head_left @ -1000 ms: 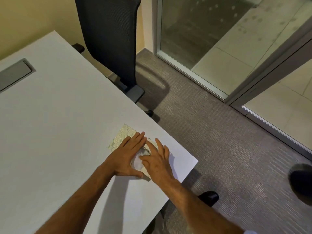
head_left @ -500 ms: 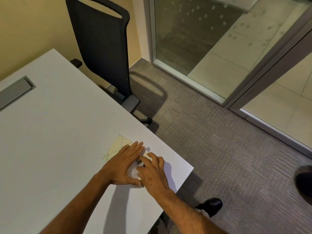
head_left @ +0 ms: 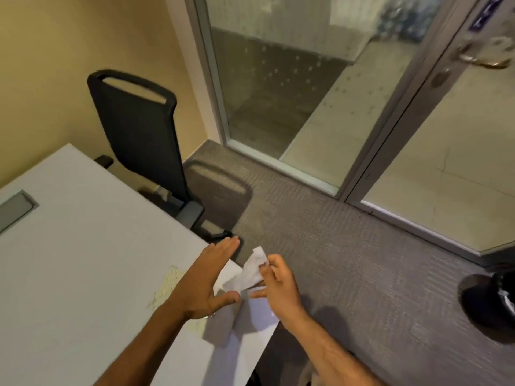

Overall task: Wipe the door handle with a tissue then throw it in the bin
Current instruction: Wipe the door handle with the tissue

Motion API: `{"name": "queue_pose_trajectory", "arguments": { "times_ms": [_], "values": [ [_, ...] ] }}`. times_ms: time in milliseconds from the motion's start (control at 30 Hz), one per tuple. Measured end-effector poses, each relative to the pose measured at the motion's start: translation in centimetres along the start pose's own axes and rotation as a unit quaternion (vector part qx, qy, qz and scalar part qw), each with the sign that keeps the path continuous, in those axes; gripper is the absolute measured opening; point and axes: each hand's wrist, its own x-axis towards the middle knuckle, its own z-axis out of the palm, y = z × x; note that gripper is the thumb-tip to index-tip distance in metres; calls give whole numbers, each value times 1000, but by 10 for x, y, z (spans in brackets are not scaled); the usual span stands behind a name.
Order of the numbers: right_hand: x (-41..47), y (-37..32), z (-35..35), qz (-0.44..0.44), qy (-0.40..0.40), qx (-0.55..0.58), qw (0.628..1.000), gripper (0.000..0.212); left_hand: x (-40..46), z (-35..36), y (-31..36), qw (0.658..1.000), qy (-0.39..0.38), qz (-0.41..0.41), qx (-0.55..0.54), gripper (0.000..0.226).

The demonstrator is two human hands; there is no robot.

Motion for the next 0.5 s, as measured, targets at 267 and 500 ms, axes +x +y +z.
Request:
{"name": "queue_pose_trajectory", "arguments": {
  "times_ms": [267,500],
  "values": [
    [-16,-162,-158,-61,103,140,983,21,170,-28,157,992,24,116,43,95],
    [-28,-254,-312,-126,188,247,942,18,308,-5,282,979,23,198,30,86]
  ]
}}
